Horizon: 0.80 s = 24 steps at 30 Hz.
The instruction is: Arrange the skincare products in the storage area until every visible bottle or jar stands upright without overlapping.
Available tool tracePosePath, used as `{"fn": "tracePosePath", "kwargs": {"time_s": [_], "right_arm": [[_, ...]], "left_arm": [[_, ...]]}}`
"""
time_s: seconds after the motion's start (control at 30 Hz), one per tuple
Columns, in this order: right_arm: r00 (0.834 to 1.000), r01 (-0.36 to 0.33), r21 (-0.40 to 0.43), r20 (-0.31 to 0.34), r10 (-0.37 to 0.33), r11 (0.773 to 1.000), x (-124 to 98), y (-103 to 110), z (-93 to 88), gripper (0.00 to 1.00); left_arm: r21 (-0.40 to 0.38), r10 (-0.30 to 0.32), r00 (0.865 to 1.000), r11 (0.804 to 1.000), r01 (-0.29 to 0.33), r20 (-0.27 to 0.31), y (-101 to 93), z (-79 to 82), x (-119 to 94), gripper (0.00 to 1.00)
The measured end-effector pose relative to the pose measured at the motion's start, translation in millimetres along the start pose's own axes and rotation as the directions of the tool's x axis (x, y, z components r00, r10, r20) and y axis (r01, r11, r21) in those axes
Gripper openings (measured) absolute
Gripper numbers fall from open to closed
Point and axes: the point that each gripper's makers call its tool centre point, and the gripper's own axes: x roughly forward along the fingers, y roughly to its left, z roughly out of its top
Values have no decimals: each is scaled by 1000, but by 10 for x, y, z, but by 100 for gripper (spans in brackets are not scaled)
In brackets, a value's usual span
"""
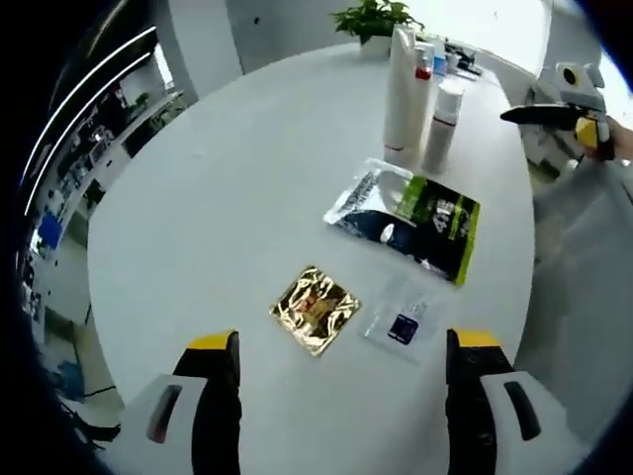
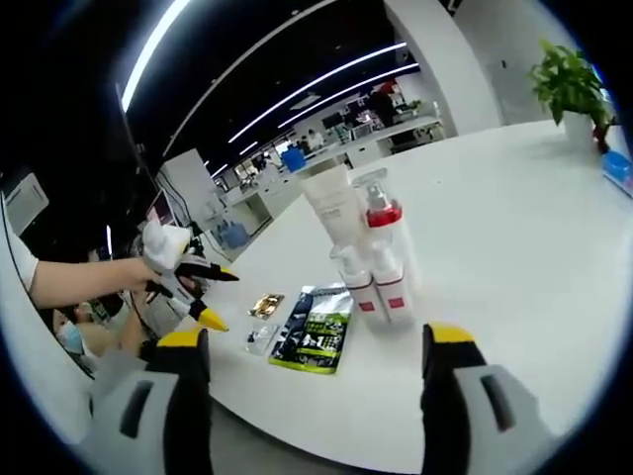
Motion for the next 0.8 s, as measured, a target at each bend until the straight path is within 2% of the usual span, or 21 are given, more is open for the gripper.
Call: {"fn": "tracePosePath", "kwargs": {"time_s": [0.33, 0.6, 0.7, 0.8], "right_arm": [[1000, 11, 10, 0, -11, 1000, -3, -24, -4, 89], [1000, 20, 20, 2, -20, 1000, -5, -45, -3, 89], [1000, 23, 29, 5, -23, 999, -7, -60, -2, 89], [1000, 22, 29, 0, -22, 999, -2, -59, -12, 89]], "left_arm": [[48, -14, 999, 999, 16, -43, 182, 45, 75, 81], [106, -29, 994, 994, 40, -106, 292, 15, 147, 73], [118, -33, 992, 992, 48, -122, 297, 10, 186, 64], [140, -65, 989, 987, 85, -135, 254, 5, 230, 56]]}}
